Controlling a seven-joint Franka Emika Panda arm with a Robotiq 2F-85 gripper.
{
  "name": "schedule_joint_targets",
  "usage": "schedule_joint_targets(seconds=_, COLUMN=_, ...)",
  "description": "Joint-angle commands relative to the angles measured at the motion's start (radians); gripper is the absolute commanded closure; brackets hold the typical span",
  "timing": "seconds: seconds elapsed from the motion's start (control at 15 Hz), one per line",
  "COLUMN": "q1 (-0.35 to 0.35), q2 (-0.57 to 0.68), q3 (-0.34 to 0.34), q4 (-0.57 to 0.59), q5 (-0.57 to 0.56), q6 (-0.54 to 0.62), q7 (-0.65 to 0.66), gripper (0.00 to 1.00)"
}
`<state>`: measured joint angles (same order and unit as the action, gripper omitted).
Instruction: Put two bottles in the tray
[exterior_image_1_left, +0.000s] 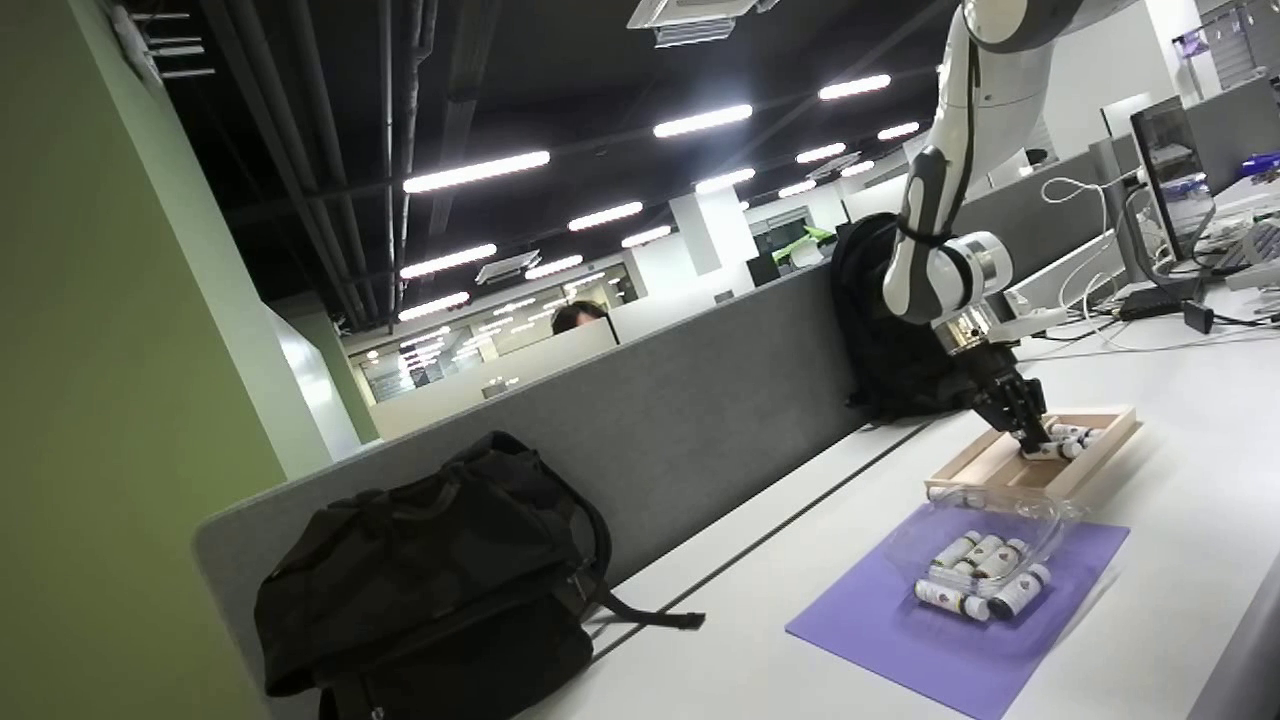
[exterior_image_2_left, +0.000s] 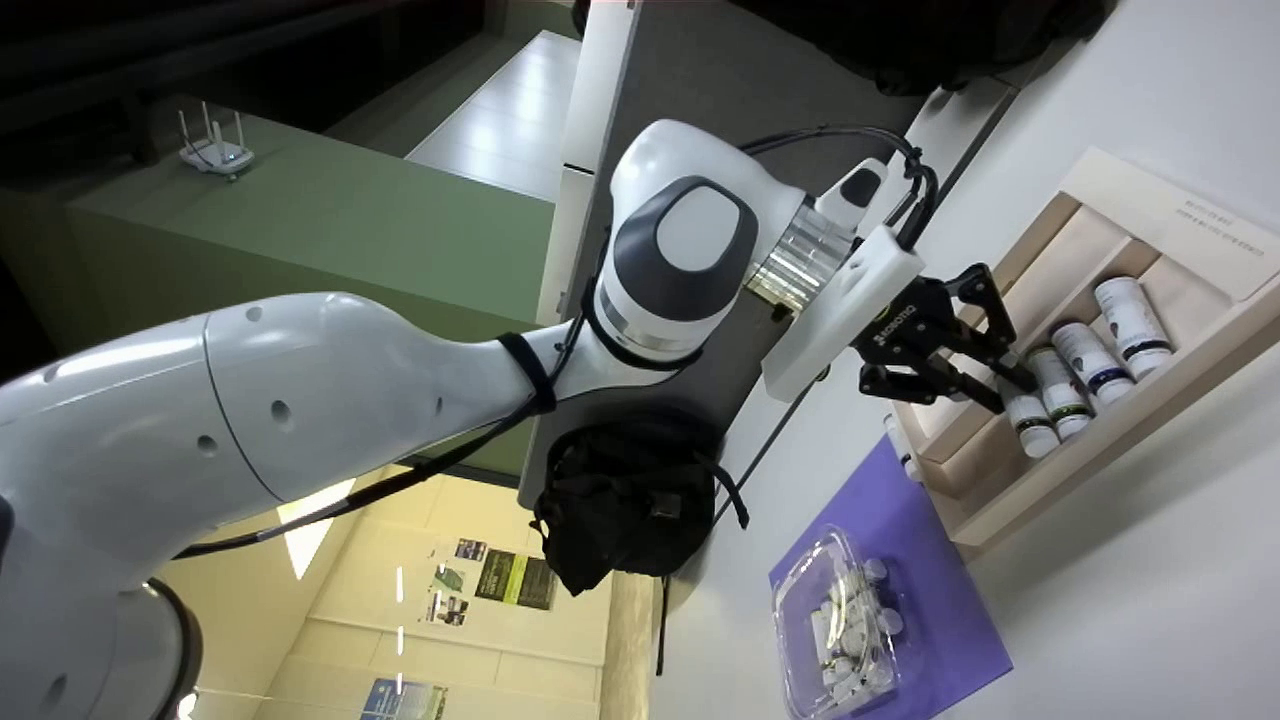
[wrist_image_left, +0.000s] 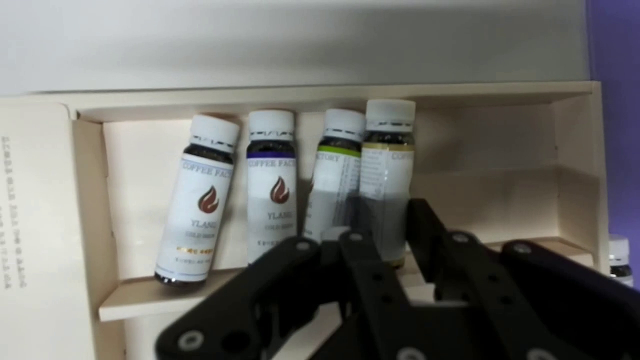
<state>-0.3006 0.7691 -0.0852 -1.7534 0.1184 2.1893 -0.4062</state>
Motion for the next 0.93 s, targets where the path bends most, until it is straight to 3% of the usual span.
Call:
schedule_joint_targets(seconds=0.0, q1=-0.008, q2=-0.04, q3=-0.01, q4=-0.035, q5=-0.038, q6=0.007, q7=0.025, gripper=0.9)
schedule_joint_targets(seconds=0.13, q1=-0.009, q2=-0.043, q3=-0.014, q4=-0.037, q5=-0.051, q6=0.007, q7=0.022, gripper=0.9)
schedule_joint_targets(seconds=0.27, q1=-0.007, q2=-0.049, q3=-0.015, q4=-0.035, q5=-0.059, q6=-0.004, q7=0.021, gripper=0.4)
schedule_joint_targets(seconds=0.33, q1=-0.005, q2=-0.055, q3=-0.015, q4=-0.033, q5=-0.066, q6=-0.013, q7=0.023, gripper=0.39)
schedule_joint_targets(seconds=0.73, q1=0.001, q2=-0.102, q3=0.005, q4=-0.023, q5=-0.07, q6=-0.059, q7=0.014, gripper=0.03)
schedule_joint_targets(seconds=0.87, q1=0.001, q2=-0.117, q3=0.027, q4=-0.011, q5=-0.053, q6=-0.084, q7=0.001, gripper=0.0)
